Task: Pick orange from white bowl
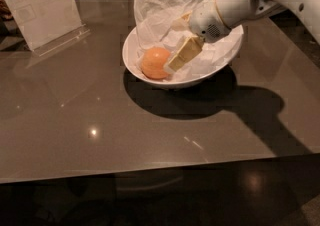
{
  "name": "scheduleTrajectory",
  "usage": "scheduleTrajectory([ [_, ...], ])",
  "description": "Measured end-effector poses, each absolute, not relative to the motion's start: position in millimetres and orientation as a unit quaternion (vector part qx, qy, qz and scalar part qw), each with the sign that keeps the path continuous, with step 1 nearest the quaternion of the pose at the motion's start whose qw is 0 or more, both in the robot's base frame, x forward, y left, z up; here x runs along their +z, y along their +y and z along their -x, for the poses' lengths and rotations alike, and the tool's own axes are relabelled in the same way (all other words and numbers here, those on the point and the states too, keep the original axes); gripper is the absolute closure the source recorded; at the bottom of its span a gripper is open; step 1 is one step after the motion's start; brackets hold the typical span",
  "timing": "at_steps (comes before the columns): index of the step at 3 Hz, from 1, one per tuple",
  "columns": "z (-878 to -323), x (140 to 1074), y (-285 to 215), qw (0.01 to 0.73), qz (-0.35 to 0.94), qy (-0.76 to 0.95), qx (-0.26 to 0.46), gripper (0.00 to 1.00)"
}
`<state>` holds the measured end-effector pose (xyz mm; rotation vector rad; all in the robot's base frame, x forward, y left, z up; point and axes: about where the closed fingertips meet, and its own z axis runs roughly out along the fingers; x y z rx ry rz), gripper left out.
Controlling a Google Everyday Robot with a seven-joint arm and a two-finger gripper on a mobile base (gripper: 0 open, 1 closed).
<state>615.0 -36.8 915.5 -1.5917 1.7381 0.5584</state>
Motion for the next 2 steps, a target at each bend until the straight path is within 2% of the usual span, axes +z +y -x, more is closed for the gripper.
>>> scheduleTrajectory([
  [2, -622.1, 888.8, -27.2, 0.354, 0.596, 0.681, 0.236, 0.15],
])
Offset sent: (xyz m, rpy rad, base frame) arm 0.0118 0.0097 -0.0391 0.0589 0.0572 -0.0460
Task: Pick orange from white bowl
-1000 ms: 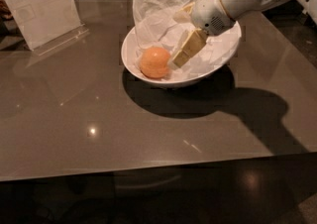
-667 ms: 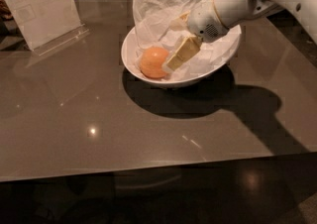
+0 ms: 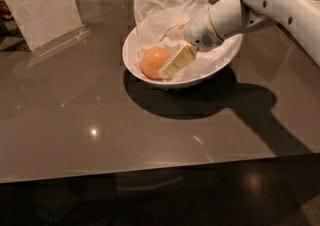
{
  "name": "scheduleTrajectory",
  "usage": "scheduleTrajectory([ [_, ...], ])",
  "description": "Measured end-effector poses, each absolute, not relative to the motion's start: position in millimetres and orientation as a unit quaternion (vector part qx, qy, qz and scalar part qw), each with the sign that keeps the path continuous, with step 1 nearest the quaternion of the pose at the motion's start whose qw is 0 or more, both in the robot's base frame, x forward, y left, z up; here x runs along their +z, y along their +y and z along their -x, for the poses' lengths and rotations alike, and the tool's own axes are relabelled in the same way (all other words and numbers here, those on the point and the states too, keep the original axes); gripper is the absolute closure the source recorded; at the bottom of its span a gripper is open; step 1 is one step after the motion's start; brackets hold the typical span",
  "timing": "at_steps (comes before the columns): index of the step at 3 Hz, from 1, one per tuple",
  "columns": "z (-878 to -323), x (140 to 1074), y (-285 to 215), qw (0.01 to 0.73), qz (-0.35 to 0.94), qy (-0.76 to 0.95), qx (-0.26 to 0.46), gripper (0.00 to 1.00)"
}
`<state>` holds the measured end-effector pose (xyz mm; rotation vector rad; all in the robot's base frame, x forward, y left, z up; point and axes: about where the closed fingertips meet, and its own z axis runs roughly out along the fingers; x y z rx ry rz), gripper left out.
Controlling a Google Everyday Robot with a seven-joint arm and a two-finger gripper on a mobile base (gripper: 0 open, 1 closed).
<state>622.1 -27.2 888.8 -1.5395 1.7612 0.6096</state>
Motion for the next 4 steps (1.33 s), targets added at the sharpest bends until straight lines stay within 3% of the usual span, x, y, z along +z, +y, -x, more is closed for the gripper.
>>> scheduleTrajectory([
  [4, -634.4, 853.5, -11.4, 0.327, 0.587, 0.691, 0.267, 0.23],
])
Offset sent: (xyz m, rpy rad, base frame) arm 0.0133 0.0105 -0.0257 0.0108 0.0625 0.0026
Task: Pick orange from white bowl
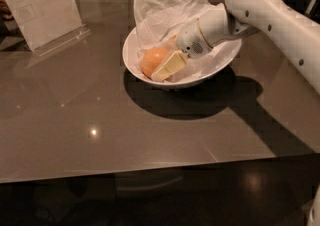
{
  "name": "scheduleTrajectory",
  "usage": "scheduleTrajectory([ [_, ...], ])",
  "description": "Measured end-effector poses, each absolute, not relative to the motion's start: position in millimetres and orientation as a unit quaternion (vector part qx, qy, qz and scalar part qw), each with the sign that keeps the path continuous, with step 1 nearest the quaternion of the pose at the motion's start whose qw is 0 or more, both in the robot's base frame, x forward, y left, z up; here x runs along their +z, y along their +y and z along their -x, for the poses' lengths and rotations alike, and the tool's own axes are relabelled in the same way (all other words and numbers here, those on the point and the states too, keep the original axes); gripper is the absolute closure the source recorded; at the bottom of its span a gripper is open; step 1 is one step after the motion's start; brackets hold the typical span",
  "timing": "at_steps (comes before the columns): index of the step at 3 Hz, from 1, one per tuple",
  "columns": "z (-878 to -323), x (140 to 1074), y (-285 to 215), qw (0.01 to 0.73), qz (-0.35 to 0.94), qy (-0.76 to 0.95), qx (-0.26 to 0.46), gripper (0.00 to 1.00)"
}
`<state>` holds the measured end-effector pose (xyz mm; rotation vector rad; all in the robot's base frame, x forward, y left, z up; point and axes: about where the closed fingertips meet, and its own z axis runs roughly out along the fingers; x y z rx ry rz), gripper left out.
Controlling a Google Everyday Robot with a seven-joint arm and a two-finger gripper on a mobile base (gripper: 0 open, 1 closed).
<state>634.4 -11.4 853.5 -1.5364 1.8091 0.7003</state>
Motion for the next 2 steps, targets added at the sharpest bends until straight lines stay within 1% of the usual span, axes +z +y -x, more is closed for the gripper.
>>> scheduleTrajectory([
  [1, -634.4, 850.7, -11.5, 0.326, 0.584, 0.691, 0.272, 0.42],
  [2, -633.5, 851.5, -13.0, 0.332, 0.579, 0.691, 0.279, 0.65],
])
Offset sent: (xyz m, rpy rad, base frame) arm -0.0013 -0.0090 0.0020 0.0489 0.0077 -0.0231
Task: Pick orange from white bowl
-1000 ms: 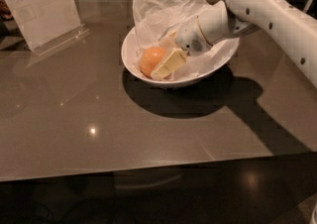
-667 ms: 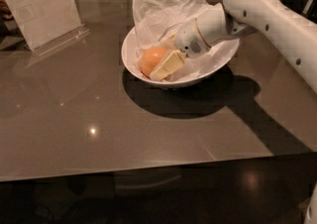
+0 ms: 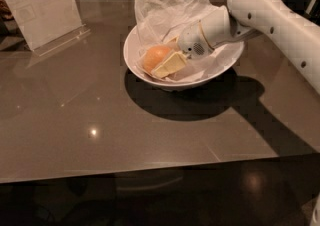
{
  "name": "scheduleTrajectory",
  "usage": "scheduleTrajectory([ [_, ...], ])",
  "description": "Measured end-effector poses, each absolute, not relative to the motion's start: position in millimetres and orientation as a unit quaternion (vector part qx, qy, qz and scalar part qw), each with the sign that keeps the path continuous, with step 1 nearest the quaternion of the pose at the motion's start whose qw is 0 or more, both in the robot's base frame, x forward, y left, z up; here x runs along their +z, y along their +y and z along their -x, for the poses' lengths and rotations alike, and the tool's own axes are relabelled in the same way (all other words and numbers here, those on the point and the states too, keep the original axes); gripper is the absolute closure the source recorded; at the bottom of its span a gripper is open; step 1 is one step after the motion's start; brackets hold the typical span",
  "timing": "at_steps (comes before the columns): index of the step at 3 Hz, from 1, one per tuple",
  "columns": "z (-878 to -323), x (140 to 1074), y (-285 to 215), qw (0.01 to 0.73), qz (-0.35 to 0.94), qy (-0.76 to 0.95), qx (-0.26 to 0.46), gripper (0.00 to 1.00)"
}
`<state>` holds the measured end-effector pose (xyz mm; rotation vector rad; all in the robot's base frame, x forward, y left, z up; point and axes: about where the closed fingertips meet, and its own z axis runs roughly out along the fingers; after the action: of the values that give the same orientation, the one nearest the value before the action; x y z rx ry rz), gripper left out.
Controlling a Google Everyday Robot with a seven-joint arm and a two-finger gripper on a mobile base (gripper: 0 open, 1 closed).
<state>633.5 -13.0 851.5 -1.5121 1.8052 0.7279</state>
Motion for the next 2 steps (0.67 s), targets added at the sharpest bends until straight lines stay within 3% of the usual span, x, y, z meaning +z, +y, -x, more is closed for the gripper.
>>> scheduleTrajectory([
  [1, -631.7, 856.3, -15.0, 0.342, 0.574, 0.688, 0.282, 0.88],
  [2, -626.6, 876.4, -16.3, 0.364, 0.578, 0.676, 0.275, 1.0],
])
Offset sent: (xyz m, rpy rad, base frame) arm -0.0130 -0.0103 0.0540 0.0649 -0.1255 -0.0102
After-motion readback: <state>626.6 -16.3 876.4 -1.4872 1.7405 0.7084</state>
